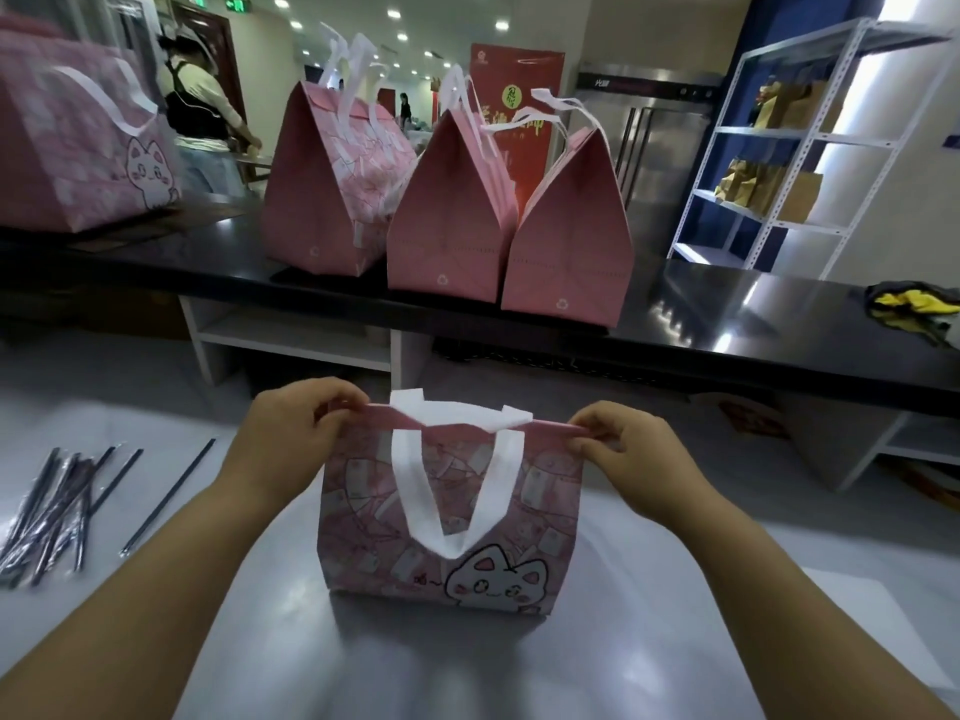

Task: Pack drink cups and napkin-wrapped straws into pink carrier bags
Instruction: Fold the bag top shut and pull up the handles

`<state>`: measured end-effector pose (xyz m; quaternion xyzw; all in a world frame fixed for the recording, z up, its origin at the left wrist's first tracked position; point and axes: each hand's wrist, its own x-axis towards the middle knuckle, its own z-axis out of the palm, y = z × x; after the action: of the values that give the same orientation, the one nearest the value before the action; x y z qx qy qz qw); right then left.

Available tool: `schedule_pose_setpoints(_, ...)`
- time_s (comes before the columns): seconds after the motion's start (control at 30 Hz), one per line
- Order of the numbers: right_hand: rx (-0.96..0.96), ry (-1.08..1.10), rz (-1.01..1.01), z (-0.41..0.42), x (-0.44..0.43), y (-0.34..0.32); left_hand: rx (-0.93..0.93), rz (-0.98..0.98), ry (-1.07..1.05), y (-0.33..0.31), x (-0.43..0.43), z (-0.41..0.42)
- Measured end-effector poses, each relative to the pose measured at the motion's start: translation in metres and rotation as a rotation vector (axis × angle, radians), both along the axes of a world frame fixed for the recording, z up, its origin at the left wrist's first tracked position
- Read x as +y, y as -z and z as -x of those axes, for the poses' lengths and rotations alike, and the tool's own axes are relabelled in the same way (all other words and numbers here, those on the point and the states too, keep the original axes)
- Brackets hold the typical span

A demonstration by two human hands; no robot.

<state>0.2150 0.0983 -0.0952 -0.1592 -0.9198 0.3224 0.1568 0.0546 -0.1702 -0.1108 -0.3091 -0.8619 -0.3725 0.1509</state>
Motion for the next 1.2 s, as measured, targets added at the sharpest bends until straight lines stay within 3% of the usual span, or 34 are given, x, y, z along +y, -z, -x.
schedule_pose_setpoints(0.2,0.036,-0.019,0.018,-0.007,-0.001,0.002,0.0,0.001,-0.087,-0.003,-0.006,-0.019)
schedule_pose_setpoints(0.47,0.265,-0.054,0.045,0.002,-0.041,-0.01,-0.03,-0.031,-0.188,-0.013,-0.042,-0.038)
schedule_pose_setpoints(0.73,0.441,-0.004,-0.073,0.045,-0.113,-0.039,-0.038,-0.092,-0.094,-0.034,-0.088,-0.037)
schedule_pose_setpoints(1.1,0.715,0.122,-0.017,0.123,-0.228,-0.085,-0.084,-0.131,0.183,-0.062,-0.156,0.016)
schedule_pose_setpoints(1.2,0.776,0.124,-0.007,0.148,-0.258,-0.096,-0.063,-0.093,0.174,-0.065,-0.171,0.038)
